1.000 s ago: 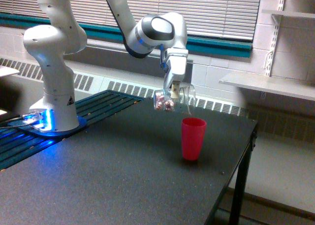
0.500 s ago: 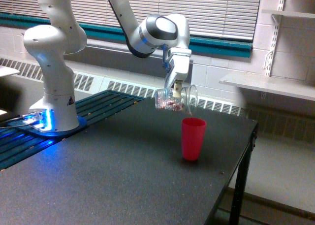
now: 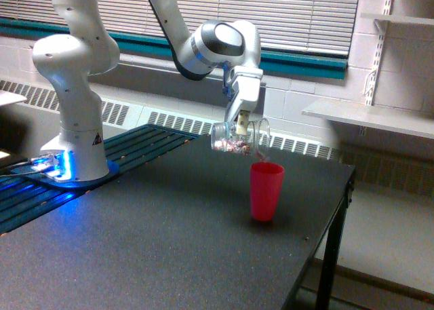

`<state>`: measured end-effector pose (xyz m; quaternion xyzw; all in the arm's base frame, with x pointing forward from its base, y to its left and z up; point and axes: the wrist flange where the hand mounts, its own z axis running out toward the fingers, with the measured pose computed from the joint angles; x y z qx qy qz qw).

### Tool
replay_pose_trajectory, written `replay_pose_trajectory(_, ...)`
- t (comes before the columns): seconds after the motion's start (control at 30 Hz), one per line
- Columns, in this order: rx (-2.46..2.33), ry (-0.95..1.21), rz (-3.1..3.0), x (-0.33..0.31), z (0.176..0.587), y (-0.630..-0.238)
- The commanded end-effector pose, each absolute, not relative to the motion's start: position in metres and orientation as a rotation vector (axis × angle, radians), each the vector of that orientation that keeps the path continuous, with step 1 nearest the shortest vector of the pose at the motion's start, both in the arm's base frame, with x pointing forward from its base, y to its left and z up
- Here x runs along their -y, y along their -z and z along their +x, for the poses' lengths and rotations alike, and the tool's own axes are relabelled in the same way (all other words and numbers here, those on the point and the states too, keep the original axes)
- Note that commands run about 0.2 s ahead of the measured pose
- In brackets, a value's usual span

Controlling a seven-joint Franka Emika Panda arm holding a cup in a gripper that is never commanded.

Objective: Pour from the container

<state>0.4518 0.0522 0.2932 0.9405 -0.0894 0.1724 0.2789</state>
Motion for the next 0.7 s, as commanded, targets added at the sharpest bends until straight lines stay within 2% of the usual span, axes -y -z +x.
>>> replay_pose_trajectory(0.03,0.243,-0.468,2.505,-0.0466,0.4502,-0.2973)
replay_pose_trajectory(0.7,0.203,-0.452,2.464,-0.0516,0.4488,-0.3007)
